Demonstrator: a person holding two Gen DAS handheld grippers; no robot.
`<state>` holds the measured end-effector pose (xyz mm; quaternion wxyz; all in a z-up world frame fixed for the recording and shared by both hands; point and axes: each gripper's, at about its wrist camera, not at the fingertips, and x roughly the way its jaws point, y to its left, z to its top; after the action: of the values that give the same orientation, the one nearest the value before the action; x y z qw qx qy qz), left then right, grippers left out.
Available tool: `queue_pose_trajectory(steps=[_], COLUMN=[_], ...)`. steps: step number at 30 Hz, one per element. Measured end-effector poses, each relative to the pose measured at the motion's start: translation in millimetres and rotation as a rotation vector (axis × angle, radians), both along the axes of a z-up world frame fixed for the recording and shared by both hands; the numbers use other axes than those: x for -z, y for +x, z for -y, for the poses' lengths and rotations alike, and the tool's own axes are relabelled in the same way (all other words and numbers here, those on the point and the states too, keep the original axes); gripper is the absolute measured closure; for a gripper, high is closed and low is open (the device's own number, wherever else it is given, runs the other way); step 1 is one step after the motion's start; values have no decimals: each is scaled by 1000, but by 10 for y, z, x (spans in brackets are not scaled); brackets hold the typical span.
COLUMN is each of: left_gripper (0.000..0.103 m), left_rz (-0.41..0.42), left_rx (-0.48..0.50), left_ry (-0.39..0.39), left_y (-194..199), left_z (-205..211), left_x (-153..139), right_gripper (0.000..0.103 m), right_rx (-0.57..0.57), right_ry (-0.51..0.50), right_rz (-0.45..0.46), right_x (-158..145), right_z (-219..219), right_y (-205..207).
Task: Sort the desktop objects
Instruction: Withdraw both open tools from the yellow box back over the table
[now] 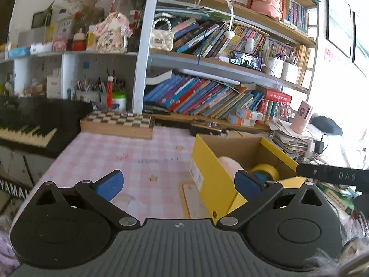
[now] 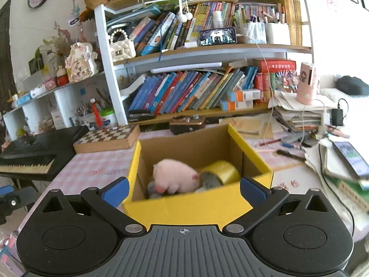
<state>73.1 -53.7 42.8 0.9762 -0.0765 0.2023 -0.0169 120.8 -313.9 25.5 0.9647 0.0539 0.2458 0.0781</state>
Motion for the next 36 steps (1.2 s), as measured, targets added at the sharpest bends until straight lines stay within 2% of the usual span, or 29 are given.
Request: queue_pose_trajectory(steps=[6, 11, 19, 25, 30, 36], left_gripper=[0, 0, 0, 0, 0, 0], left_rz=[-36, -47, -44, -60, -91, -96], left_rx=[16, 19, -32, -17, 0, -1], left_ry=[-62, -50, -6, -8, -18, 12], left_y=[-286, -521, -814, -899, -947, -993], left_z=[-176, -250, -317, -381, -432, -422], left_x=[151, 280, 390, 389, 406, 403], right_gripper=[0, 0, 0, 0, 0, 0], right_rx=[10, 11, 9, 5, 12, 7], right_ry=[-13, -39, -85, -111, -111, -107], right_rz=[-36, -44, -59, -57, -93, -129], right_x=[125, 194, 303, 325, 371, 411], right_z=[-213, -374, -579, -685, -726, -746], right_y=[-354, -613, -950, -1088, -1114, -1138])
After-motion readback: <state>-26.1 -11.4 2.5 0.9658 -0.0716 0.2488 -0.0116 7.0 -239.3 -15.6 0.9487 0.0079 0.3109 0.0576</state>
